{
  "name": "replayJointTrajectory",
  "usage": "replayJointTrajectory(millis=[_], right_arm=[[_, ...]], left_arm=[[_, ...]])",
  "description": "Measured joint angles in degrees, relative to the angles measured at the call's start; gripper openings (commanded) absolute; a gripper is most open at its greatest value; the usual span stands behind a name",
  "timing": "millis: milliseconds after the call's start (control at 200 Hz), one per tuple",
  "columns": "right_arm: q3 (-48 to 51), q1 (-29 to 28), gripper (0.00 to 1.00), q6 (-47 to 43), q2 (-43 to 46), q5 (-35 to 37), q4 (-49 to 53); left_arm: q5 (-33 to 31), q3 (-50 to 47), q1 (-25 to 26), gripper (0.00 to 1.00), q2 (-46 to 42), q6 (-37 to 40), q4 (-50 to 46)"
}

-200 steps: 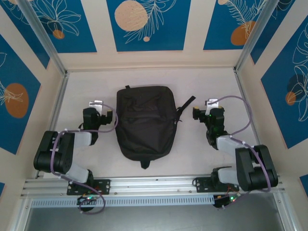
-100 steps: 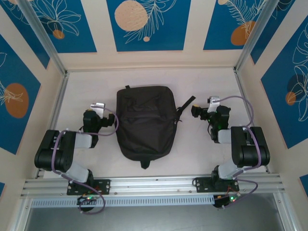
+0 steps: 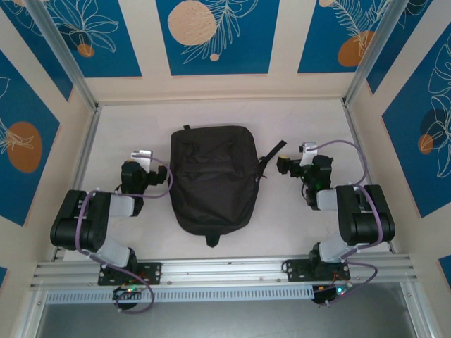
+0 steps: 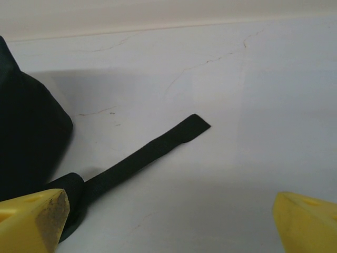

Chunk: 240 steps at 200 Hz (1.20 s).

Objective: Pack books, pencil case, and school supplies into a backpack

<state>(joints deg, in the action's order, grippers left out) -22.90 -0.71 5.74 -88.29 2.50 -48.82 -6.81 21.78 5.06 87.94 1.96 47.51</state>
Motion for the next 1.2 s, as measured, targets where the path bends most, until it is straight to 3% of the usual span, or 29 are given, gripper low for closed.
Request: replayJointTrajectory(millis=[180, 535, 1200], right_arm=[[0.1, 0.0, 0.99, 0.0, 0.0, 0.5, 0.1], [0.1, 0.0, 0.99, 0.0, 0.0, 0.5, 0.2], [0.1, 0.1, 0.99, 0.0, 0.0, 0.5, 0.3]], left_arm=[[-6.4, -0.1, 0.3, 1.0, 0.0, -1.3, 0.3], [0.8, -0.1, 0.1, 1.0, 0.0, 0.1, 0.1], [2.3, 0.1, 0.0, 1.0, 0.0, 0.1, 0.0]])
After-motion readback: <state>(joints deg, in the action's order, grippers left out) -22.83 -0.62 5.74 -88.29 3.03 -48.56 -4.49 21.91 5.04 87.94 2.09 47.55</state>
